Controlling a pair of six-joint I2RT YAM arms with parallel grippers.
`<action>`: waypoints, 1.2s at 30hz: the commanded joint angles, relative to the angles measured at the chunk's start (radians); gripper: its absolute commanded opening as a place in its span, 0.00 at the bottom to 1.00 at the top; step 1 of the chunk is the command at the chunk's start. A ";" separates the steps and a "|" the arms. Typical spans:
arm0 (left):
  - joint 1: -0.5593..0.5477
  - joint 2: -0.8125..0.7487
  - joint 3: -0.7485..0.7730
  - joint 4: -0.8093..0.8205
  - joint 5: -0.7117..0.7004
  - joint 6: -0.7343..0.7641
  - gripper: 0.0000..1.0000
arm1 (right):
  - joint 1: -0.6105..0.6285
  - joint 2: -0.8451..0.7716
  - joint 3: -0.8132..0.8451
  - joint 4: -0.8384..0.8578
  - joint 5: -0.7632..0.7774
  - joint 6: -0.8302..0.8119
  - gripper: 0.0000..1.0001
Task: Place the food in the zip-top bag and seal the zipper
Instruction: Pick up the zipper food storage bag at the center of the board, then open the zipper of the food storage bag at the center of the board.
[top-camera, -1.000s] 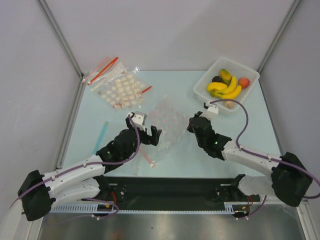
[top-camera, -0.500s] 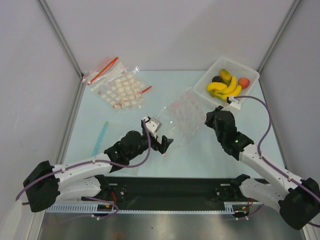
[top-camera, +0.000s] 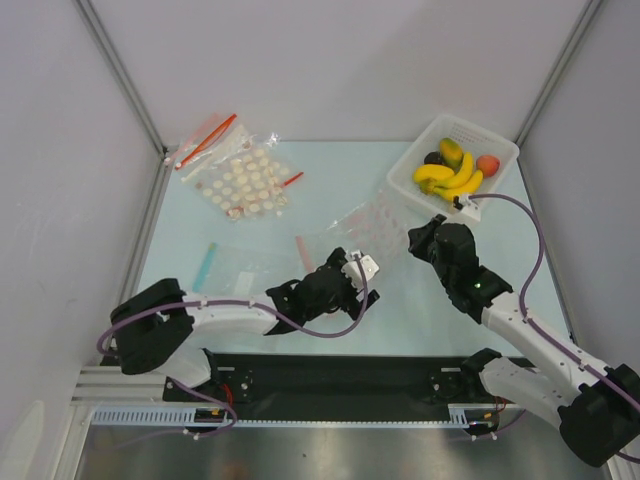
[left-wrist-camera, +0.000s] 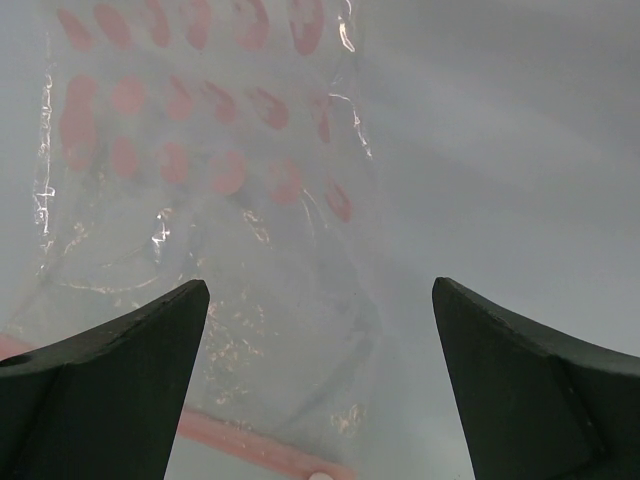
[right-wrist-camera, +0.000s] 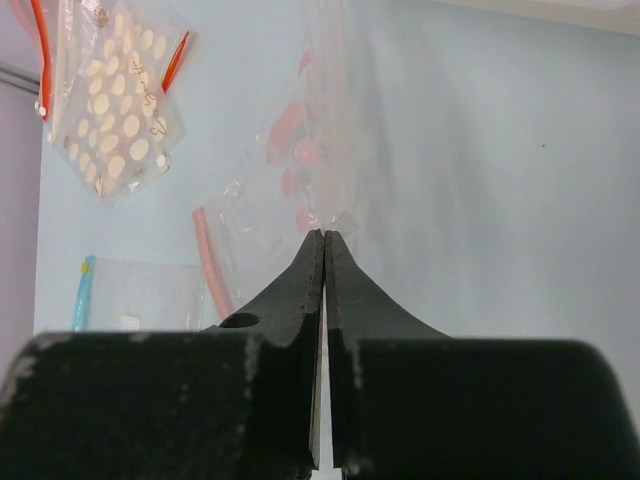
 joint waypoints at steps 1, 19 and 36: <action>-0.008 0.058 0.063 0.006 -0.065 0.054 1.00 | -0.005 -0.020 -0.007 0.011 -0.015 0.023 0.00; -0.037 0.293 0.281 -0.204 -0.158 0.019 0.32 | -0.042 -0.124 -0.043 0.020 -0.018 0.039 0.04; 0.172 -0.198 0.141 -0.198 0.418 -0.464 0.00 | -0.043 -0.282 -0.125 0.146 -0.118 -0.090 0.85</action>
